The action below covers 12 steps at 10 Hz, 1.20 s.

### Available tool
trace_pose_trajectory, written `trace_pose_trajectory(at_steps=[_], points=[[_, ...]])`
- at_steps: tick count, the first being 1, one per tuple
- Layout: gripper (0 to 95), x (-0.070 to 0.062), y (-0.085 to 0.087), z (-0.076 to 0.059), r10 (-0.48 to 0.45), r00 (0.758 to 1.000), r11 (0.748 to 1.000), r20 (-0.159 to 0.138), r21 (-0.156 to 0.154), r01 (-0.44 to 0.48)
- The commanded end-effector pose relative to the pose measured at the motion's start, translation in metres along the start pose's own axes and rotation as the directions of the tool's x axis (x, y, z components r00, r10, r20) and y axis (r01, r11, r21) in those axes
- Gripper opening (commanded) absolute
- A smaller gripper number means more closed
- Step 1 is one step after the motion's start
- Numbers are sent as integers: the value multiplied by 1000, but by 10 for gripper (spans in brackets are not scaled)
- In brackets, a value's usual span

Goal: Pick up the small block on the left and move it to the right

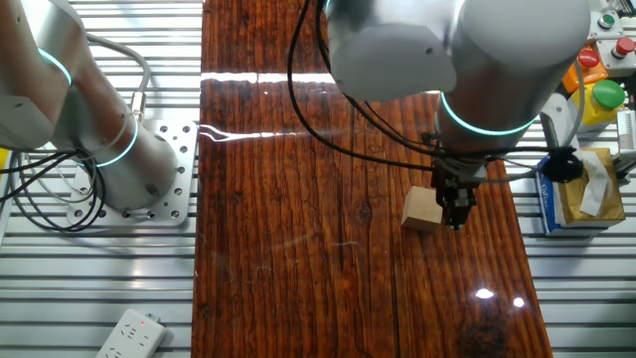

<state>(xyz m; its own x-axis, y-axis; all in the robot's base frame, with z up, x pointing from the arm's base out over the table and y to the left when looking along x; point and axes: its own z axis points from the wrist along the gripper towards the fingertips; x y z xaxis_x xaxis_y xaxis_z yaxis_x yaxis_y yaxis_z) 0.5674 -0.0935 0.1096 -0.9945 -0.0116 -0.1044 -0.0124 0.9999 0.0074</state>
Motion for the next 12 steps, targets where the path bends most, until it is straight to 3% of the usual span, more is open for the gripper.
trace_pose_trajectory(at_steps=[1, 4, 8, 10, 12], points=[[760, 2, -3, 0, 37, 999, 999, 9, -12, -36], [760, 2, -3, 1, 93, 996, 995, 7, -41, -93], [760, 2, -3, 5, 87, 996, 994, 2, -66, -87], [760, 1, -1, 5, 84, 996, 994, -22, -67, -85], [760, 0, 4, 8, 71, 997, 996, -40, -49, -73]])
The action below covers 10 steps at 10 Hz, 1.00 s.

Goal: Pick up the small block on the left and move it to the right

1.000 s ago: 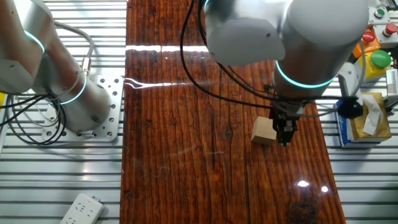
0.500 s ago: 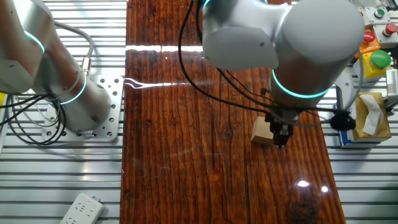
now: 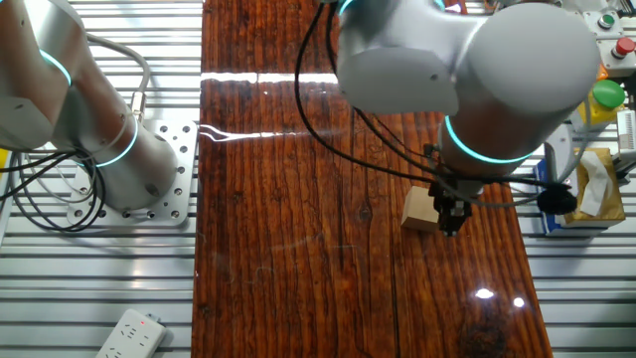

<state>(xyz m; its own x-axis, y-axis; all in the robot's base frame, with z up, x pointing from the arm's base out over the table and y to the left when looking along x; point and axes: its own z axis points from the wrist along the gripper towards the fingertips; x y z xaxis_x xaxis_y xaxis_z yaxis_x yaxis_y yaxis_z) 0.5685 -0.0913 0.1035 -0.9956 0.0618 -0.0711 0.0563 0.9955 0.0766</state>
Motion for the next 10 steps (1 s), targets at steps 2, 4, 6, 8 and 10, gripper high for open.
trace_pose_trajectory(at_steps=[2, 4, 6, 8, 10], points=[[760, 0, 7, 6, -7, 1000, 999, -10, 48, 8], [760, 0, 9, 7, -16, 1000, 998, -10, 68, 17], [760, 0, 9, 10, -31, 1000, 997, -4, 67, 31], [760, 0, 9, 15, -49, 999, 997, 8, 67, 48], [760, 0, 9, 18, -86, 996, 994, 10, 69, 85]])
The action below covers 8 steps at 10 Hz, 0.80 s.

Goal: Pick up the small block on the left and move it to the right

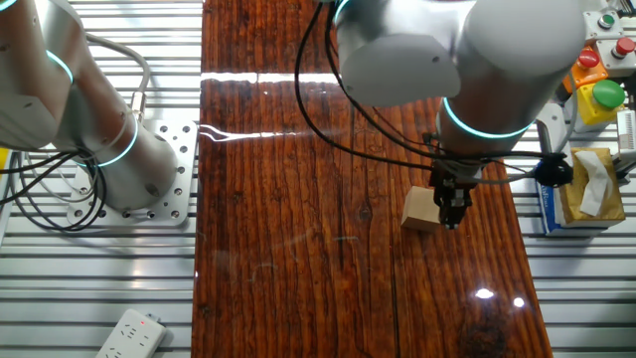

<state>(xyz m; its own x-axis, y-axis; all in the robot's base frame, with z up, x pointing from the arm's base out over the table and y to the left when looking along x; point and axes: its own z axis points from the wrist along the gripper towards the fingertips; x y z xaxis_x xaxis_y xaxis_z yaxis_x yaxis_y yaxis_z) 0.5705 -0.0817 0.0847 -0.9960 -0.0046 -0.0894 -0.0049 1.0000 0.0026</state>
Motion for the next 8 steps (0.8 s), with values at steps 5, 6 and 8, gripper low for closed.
trace_pose_trajectory(at_steps=[5, 6, 8], points=[[760, 0, 1, -1, -53, 999, 999, 14, -1, 53], [760, 0, 1, -1, -54, 998, 999, 15, -1, 54], [760, 0, 1, -1, -50, 999, 999, 21, -3, 50]])
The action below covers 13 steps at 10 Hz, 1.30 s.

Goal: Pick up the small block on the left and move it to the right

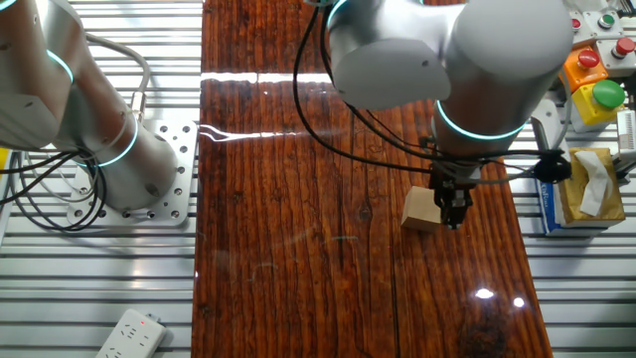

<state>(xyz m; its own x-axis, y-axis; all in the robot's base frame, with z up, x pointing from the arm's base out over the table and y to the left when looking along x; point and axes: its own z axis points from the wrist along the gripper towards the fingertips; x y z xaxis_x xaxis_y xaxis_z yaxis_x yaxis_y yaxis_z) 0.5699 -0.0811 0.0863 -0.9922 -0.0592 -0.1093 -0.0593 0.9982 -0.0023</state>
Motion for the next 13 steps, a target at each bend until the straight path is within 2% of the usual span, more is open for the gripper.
trace_pose_trajectory(at_steps=[1, 3, 13], points=[[760, 0, 0, 1, 6, 1000, 1000, 0, -4, -6], [760, 2, -1, 2, -9, 1000, 1000, 11, -4, 9], [760, 2, 4, 5, -34, 999, 999, 9, -4, 34]])
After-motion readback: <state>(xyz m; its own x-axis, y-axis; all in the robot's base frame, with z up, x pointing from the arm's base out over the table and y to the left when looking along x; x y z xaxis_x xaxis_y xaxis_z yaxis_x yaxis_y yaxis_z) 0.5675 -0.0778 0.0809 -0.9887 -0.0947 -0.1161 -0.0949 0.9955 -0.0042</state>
